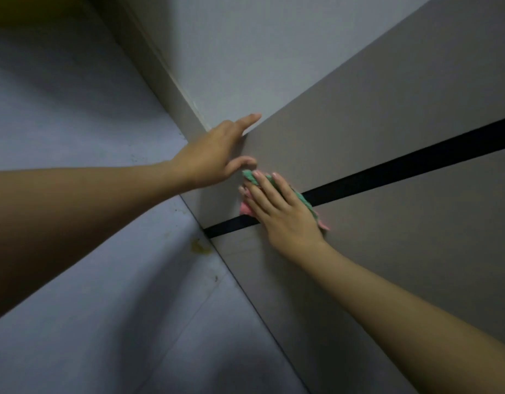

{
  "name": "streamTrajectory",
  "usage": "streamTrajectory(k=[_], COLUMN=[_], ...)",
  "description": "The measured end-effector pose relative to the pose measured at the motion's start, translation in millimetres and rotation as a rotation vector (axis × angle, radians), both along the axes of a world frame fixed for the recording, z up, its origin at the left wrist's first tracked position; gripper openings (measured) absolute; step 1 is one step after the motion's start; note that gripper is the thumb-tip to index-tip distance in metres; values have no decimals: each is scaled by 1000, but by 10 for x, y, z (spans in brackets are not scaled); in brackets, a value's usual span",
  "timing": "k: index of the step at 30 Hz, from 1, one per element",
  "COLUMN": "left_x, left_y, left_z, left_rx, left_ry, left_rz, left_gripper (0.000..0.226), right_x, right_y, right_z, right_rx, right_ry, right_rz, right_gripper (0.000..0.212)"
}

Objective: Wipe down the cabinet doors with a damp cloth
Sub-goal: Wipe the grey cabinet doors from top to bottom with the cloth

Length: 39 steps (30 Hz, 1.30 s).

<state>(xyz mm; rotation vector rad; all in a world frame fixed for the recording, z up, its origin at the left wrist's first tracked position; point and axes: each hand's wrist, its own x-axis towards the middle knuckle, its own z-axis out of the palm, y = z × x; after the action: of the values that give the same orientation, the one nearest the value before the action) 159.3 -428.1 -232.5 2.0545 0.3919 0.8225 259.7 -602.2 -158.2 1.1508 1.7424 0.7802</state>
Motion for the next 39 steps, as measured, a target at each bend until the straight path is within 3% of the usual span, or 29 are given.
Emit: streamTrajectory(k=[3, 9, 13, 15, 18, 24, 28, 32, 36, 39], left_x=[24, 54, 43, 55, 47, 30, 23, 22, -14, -16], left_y=[67, 147, 234, 235, 213, 144, 85, 59, 65, 47], left_z=[-89, -69, -3, -15, -48, -80, -32, -5, 38, 42], left_rx=[-14, -152, -262, -330, -422, -684, -746, -776, -761, -769], left_ry=[29, 49, 92, 124, 118, 33, 13, 14, 38, 28], left_rz=[-30, -106, -186, -192, -219, -267, -265, -262, -267, -252], left_gripper=[70, 67, 52, 47, 38, 43, 36, 36, 36, 37], right_x=[3, 75, -128, -217, -281, -223, -193, -278, -214, -82], right_y=[-126, -755, -98, 304, 543, -213, 115, 542, 170, -301], right_z=[-168, 170, 10, -255, -548, -412, -518, -867, -1105, -1004], right_rx=[-44, -146, -193, -289, -260, -501, -439, -343, -360, -525], right_ry=[-15, 22, 12, -38, -25, -71, 43, -33, 3, -53], right_rz=[-75, -188, -156, -245, -257, -275, -278, -252, -203, -166], right_gripper=[63, 68, 63, 59, 60, 65, 62, 66, 57, 59])
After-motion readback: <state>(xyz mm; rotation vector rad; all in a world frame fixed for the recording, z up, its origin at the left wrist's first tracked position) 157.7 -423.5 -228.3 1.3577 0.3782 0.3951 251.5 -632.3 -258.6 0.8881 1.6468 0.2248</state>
